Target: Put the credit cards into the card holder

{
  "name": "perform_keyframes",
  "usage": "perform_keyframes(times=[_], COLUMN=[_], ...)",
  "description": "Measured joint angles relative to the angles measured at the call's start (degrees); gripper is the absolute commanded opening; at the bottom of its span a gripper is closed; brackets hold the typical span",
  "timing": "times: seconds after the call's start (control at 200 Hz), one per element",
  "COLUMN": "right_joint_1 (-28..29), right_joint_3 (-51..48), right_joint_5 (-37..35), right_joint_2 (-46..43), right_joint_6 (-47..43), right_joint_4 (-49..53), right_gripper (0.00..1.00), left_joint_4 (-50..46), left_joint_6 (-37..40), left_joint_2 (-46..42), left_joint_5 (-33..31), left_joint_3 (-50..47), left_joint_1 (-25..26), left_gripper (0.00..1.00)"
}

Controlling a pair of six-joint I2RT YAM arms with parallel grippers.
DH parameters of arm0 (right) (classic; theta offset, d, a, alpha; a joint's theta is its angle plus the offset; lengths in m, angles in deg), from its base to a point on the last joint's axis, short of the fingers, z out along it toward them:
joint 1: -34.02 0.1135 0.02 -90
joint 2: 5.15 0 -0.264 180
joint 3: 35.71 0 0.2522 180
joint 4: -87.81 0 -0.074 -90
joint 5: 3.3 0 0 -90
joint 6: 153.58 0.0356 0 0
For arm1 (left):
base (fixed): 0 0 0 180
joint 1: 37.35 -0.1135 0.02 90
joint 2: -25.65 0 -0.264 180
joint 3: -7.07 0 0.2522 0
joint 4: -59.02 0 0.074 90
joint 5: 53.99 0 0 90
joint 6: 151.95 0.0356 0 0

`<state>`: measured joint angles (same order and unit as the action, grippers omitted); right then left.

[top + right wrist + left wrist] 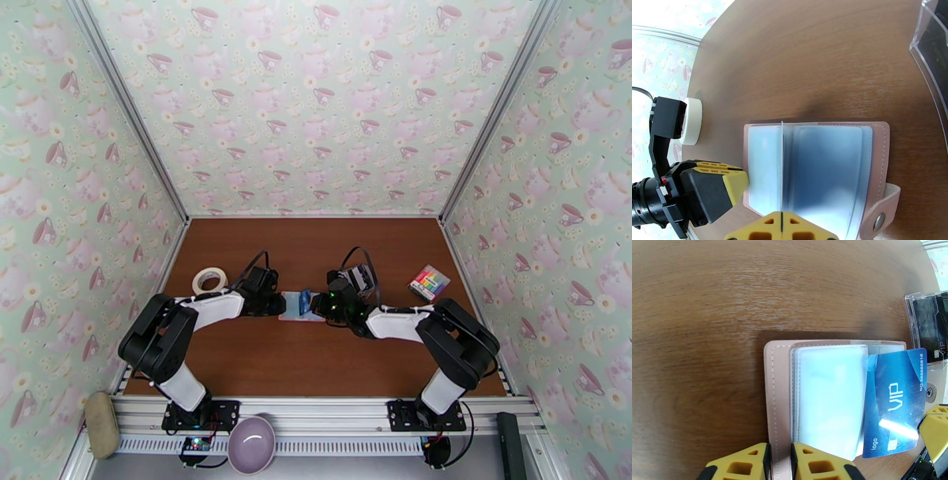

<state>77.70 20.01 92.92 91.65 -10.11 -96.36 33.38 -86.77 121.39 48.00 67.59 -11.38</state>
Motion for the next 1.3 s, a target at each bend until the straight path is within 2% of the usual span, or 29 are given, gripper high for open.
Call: perform_keyframes(times=[0.796,1.302], right_joint_1=[-0.6,1.1], right_joint_3=[-0.5,1.3], right_joint_5=[0.5,1.1], right_joint_2=[3.9,6.3], right_joint_6=[1.4,1.4], right_joint_4=[-3.9,-3.6], right_gripper=[0.01,0.02], left_joint_4=[0.1,0.4], left_joint_6=[-0.1,-0.4], left_joint_2=[0.1,0.2], left_joint_5=[0.0,0.0], left_joint_3=[0.0,0.0], left_joint_1=[0.0,0.1], left_gripper=[0.22,0.25])
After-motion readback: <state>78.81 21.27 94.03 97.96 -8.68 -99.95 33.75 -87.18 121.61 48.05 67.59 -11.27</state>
